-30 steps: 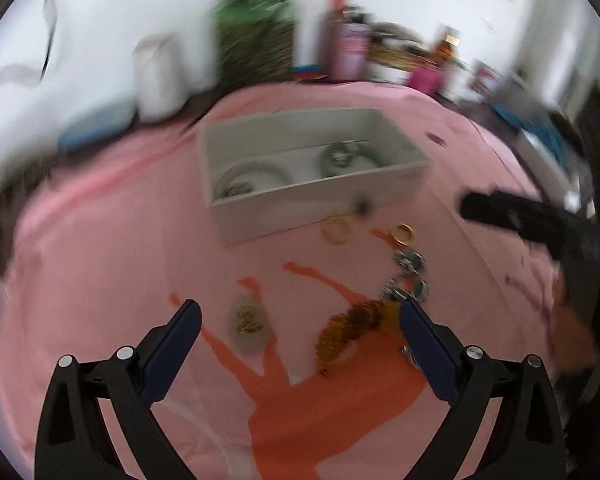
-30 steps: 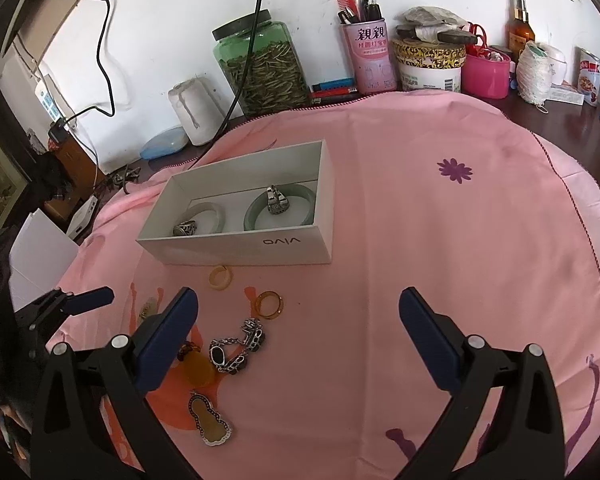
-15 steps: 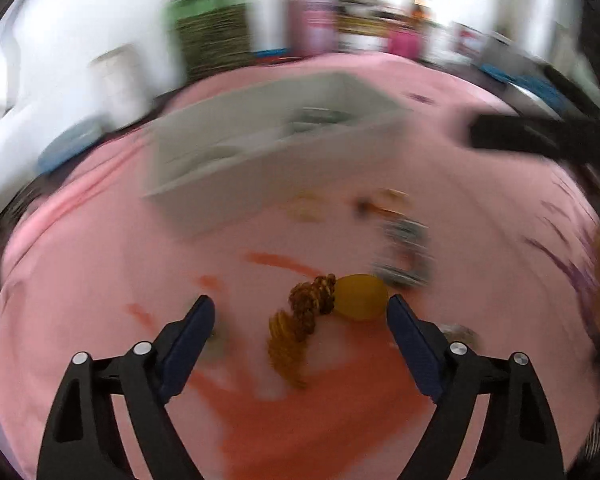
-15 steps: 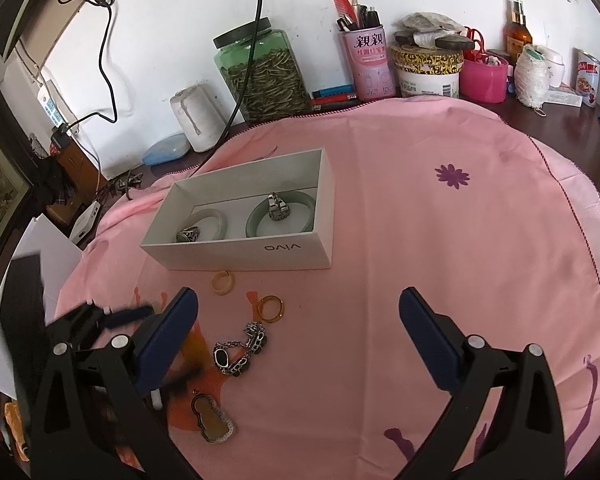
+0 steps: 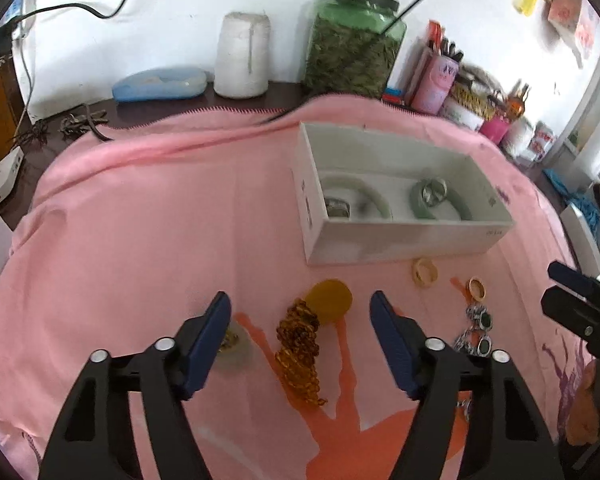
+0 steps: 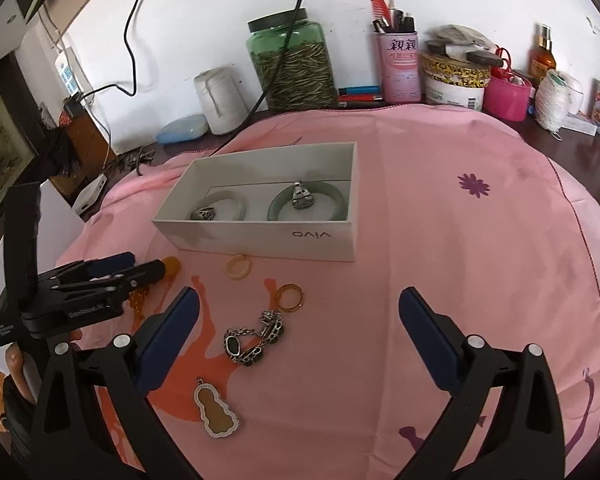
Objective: Organize jewelry
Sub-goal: 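Grasp the amber beaded bracelet with the left tool while the right tool grasps the silver chain bracelet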
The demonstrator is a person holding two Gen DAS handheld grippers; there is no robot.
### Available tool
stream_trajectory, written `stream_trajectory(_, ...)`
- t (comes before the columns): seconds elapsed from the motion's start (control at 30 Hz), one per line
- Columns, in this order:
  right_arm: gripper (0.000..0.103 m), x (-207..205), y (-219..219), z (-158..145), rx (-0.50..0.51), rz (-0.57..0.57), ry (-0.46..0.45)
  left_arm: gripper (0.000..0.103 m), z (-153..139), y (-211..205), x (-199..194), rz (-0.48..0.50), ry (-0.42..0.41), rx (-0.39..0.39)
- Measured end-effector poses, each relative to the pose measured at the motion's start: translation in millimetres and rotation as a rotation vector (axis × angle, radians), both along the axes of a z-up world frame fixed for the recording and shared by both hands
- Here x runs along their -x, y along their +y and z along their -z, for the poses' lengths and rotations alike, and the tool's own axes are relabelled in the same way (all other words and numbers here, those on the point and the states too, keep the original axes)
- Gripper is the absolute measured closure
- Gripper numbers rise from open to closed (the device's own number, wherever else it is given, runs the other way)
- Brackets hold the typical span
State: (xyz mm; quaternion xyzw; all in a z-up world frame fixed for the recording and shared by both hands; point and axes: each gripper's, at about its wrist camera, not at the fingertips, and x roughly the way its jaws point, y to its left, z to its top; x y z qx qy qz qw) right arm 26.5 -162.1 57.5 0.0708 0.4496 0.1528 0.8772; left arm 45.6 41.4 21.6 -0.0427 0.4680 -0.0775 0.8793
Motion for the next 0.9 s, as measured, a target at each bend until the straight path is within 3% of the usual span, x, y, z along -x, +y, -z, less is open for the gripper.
stream_trajectory(0.07,0.007,0.2,0.1,-0.4,-0.001,0.001,0.0,0.038,0.1,-1.8,-0.6,0.009,0.005,-0.019)
stream_trajectory(0.17,0.007,0.3,-0.9,-0.6,-0.007,0.003,0.003,0.048,5.4,-9.8,-1.0,0.045,0.027,-0.027)
stream_trajectory(0.23,0.01,0.9,-0.1,-0.8,-0.008,-0.003,0.002,0.072,7.2,-19.2,0.8,0.049,-0.001,-0.09)
stream_trajectory(0.3,0.02,1.0,2.1,-0.1,-0.01,-0.017,0.009,0.085,7.4,-23.9,1.7,0.069,-0.007,-0.075)
stream_trajectory(0.37,0.035,0.2,4.8,3.1,-0.023,-0.043,0.031,0.086,4.9,-23.2,3.9,0.083,-0.001,0.003)
stream_trajectory(0.47,0.056,-1.4,10.9,10.0,-0.027,-0.085,0.073,0.086,-2.5,-27.1,10.4,0.08,-0.046,-0.007)
stream_trajectory(0.73,0.06,1.6,26.3,22.5,-0.001,-0.155,0.141,0.086,-2.3,-23.6,7.4,0.057,-0.035,0.017)
stream_trajectory(0.9,0.069,3.0,34.3,32.2,0.043,-0.166,0.15,0.086,-2.0,-25.5,7.5,0.061,-0.036,0.013)
